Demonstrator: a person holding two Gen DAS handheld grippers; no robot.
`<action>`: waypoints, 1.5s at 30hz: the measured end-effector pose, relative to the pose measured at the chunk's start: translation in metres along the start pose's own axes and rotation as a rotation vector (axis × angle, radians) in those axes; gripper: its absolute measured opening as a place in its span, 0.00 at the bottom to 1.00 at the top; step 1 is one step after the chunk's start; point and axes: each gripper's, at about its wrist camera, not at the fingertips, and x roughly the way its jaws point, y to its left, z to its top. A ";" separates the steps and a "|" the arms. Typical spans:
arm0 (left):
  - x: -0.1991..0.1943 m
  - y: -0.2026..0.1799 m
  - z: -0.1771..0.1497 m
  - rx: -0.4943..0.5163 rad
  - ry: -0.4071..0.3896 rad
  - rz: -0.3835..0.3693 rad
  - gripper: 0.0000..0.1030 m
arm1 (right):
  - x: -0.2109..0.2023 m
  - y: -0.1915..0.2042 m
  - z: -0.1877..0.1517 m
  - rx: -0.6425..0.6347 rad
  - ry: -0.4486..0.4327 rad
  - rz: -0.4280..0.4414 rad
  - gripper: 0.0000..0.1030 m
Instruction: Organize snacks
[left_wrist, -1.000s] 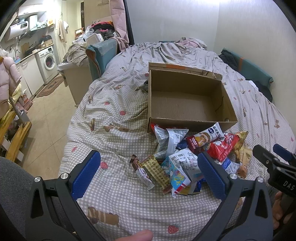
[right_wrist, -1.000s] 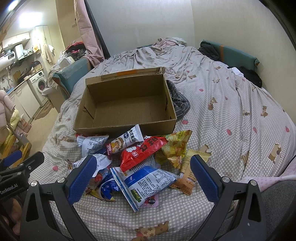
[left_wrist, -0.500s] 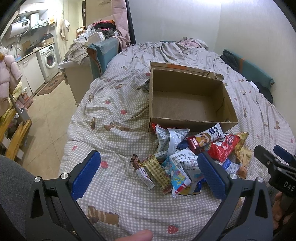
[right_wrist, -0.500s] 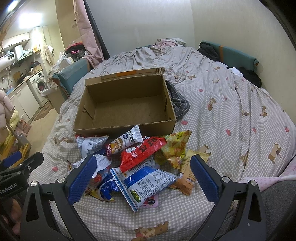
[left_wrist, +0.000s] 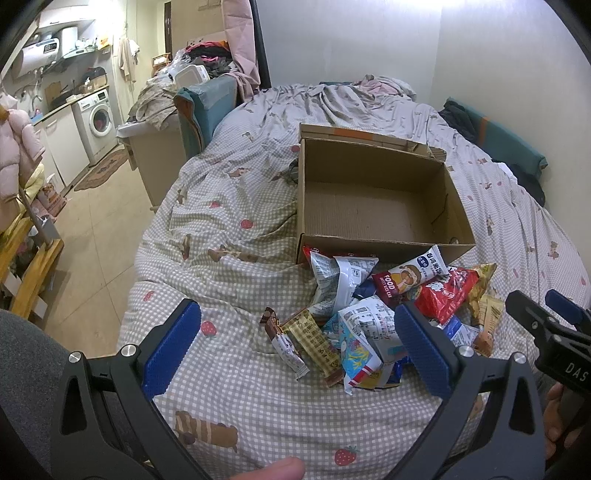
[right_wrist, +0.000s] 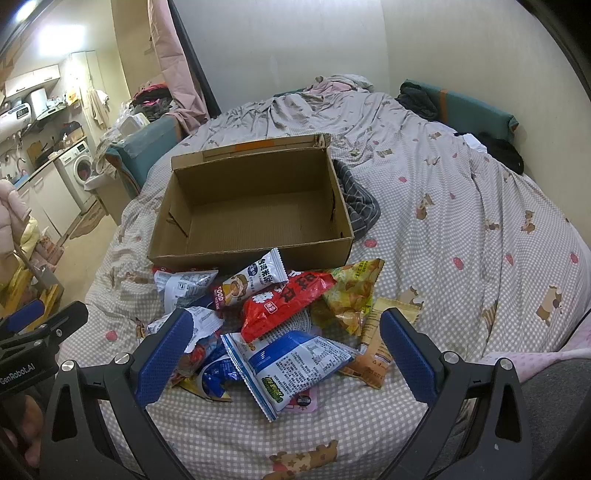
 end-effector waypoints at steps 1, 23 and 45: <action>0.000 0.000 -0.001 0.000 0.000 -0.001 1.00 | 0.000 0.000 0.000 0.000 0.000 0.000 1.00; 0.001 -0.001 -0.001 -0.001 0.001 -0.002 1.00 | 0.004 0.002 -0.004 -0.008 0.007 -0.002 1.00; 0.032 0.030 -0.002 -0.138 0.180 0.058 1.00 | 0.095 0.042 0.016 0.125 0.572 0.453 0.99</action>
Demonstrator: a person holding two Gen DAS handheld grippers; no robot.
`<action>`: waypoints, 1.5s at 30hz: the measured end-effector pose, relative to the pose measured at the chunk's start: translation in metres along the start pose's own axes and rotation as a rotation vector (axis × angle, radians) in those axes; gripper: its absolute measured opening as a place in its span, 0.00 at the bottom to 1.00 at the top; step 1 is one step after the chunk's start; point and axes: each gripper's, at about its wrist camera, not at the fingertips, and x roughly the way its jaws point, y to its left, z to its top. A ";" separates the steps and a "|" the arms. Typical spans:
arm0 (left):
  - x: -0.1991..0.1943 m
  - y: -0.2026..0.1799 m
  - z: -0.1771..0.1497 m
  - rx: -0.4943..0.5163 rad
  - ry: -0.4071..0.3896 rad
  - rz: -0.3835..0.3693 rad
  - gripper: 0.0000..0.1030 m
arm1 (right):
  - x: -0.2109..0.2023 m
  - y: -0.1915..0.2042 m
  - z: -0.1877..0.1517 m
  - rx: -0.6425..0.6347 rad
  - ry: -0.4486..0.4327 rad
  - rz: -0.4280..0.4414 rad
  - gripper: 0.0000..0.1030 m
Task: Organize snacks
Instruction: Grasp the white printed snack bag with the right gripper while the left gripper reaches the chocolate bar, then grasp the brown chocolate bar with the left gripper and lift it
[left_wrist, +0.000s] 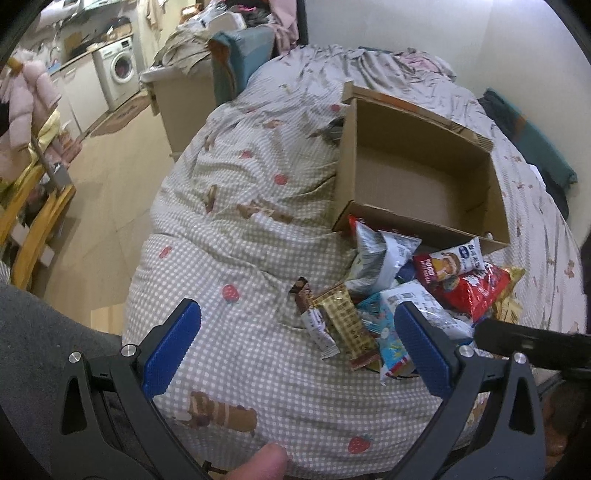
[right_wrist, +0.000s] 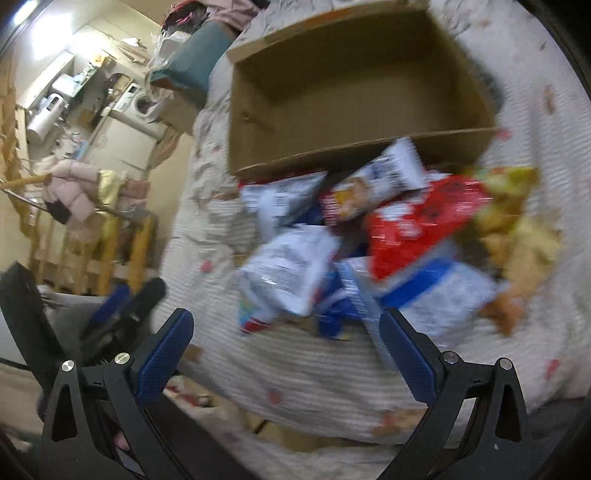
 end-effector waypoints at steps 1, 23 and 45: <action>0.000 0.002 0.001 -0.004 0.003 0.002 1.00 | 0.007 0.000 0.002 0.010 0.012 -0.009 0.97; 0.027 0.022 0.021 -0.078 0.144 0.002 1.00 | -0.021 -0.026 -0.001 0.074 -0.049 0.143 0.16; 0.148 -0.007 0.003 -0.087 0.523 -0.066 0.31 | -0.079 -0.077 0.001 0.107 -0.288 0.100 0.16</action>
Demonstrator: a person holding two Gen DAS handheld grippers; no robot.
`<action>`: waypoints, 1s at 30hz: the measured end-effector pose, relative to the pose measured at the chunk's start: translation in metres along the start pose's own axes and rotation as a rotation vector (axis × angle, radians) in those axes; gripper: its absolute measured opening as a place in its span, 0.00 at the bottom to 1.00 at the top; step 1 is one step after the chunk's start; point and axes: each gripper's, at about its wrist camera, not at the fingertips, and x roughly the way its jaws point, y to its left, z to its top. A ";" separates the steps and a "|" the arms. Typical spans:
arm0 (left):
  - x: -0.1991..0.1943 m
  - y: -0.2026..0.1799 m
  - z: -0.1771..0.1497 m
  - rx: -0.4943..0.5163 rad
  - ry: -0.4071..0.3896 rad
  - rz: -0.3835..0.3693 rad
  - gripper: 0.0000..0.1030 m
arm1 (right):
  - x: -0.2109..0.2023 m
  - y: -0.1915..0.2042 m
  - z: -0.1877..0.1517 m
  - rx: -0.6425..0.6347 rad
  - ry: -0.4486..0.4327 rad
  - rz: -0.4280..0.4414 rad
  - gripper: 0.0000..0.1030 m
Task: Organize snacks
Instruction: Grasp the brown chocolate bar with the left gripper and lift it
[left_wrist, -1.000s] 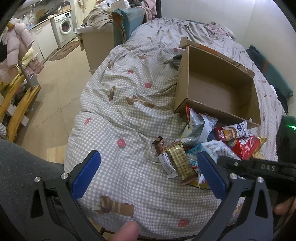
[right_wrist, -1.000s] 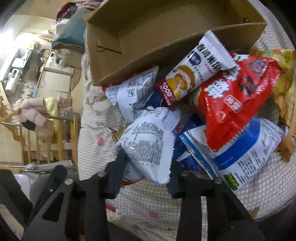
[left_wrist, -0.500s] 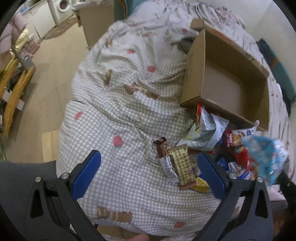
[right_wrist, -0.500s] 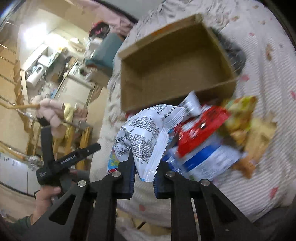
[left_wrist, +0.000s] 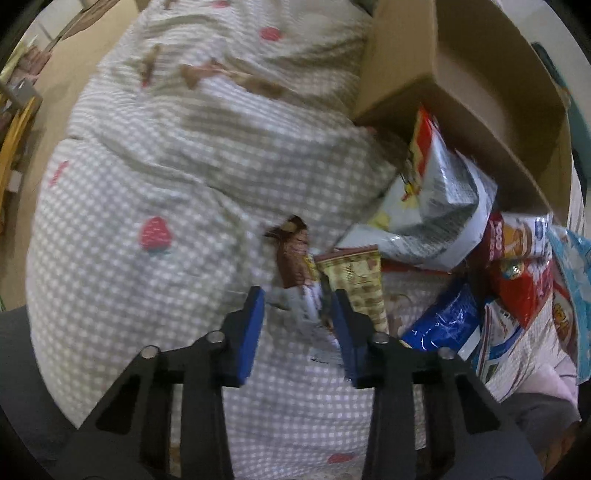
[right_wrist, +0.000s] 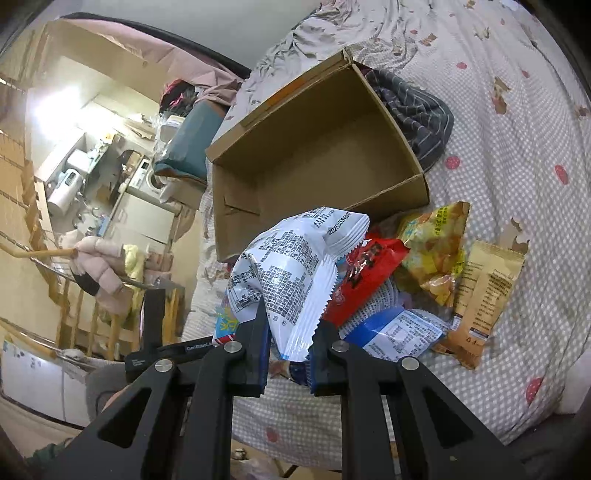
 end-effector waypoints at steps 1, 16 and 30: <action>0.005 -0.002 0.002 0.008 0.002 0.003 0.30 | 0.000 -0.001 -0.001 0.001 0.002 -0.001 0.16; -0.028 -0.001 -0.024 0.053 -0.127 0.079 0.13 | -0.007 0.007 -0.007 -0.044 -0.030 0.006 0.16; -0.129 -0.044 0.000 0.191 -0.389 -0.004 0.13 | -0.022 0.023 0.033 -0.062 -0.099 -0.002 0.15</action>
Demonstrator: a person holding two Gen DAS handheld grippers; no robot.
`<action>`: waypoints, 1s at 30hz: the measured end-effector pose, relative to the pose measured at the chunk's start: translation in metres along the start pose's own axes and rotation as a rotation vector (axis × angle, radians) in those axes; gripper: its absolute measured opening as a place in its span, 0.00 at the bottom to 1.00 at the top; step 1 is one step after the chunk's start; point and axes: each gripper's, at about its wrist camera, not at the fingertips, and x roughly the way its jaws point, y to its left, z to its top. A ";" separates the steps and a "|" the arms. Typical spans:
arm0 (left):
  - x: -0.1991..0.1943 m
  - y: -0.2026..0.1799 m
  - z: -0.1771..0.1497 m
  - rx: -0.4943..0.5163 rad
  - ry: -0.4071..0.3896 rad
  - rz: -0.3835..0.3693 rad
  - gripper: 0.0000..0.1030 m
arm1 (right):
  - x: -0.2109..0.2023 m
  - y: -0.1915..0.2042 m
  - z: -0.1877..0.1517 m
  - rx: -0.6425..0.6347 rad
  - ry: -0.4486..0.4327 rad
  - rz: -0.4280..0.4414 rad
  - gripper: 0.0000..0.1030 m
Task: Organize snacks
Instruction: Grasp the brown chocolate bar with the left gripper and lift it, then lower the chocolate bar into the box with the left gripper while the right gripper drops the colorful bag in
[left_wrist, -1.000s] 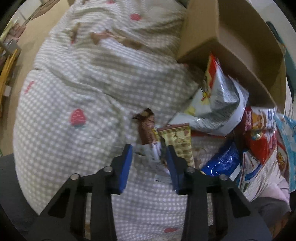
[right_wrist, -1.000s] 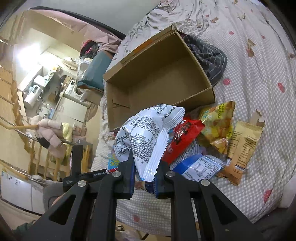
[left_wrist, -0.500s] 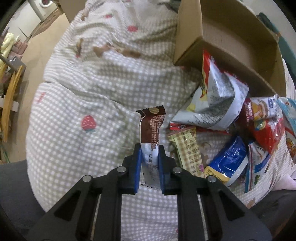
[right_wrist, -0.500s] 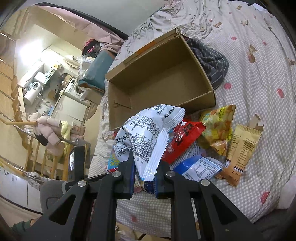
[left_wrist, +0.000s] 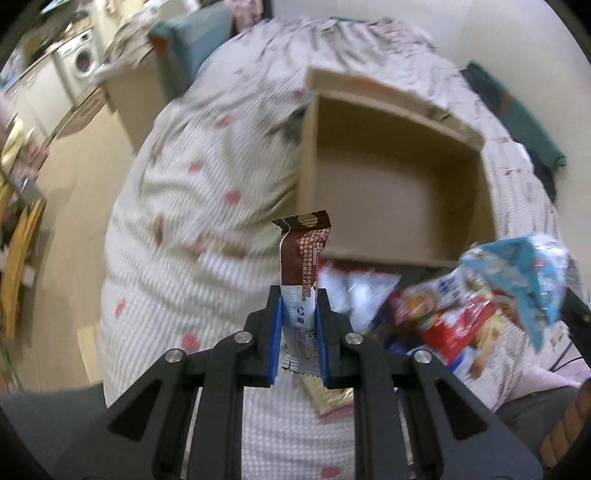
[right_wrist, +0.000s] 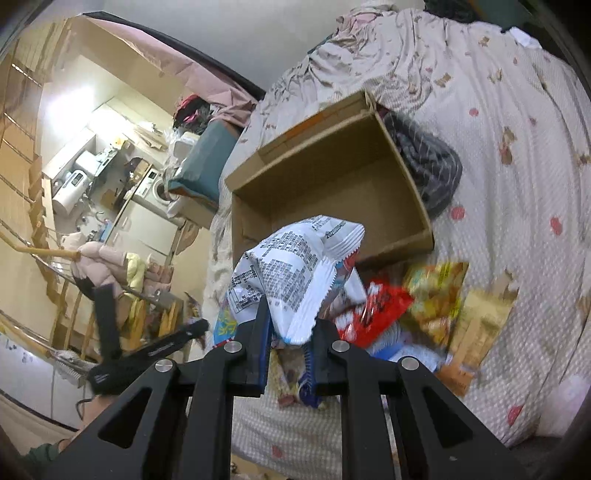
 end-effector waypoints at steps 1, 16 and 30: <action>-0.004 -0.005 0.008 0.011 -0.012 -0.006 0.13 | 0.003 0.002 0.007 -0.005 -0.006 -0.004 0.15; 0.033 -0.049 0.097 0.098 -0.093 -0.021 0.13 | 0.067 0.007 0.080 -0.055 -0.012 -0.061 0.15; 0.088 -0.067 0.092 0.191 -0.098 0.012 0.13 | 0.116 -0.029 0.083 -0.045 0.009 -0.082 0.15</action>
